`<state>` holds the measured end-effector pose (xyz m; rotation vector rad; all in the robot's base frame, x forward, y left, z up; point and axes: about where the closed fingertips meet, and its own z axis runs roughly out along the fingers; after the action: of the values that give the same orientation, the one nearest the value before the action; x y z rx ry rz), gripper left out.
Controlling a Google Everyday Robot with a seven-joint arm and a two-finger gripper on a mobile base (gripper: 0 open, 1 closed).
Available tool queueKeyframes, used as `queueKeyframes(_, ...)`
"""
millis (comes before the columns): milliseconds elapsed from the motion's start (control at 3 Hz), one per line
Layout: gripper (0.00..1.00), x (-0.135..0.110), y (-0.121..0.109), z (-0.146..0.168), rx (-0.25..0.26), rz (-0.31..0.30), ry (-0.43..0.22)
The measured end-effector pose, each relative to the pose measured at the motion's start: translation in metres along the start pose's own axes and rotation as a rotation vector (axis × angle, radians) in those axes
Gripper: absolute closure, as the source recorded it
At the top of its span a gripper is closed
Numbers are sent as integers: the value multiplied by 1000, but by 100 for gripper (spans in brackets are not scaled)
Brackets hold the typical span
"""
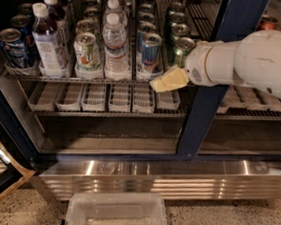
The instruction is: Pick green can from top shelf of fridge
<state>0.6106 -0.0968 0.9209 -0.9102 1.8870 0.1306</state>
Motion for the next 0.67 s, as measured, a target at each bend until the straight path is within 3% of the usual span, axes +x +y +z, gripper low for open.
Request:
queueKeyframes(333, 0, 0, -2, 3, -2, 4, -4)
queueKeyframes(667, 19, 0, -2, 3, -2, 4, -4)
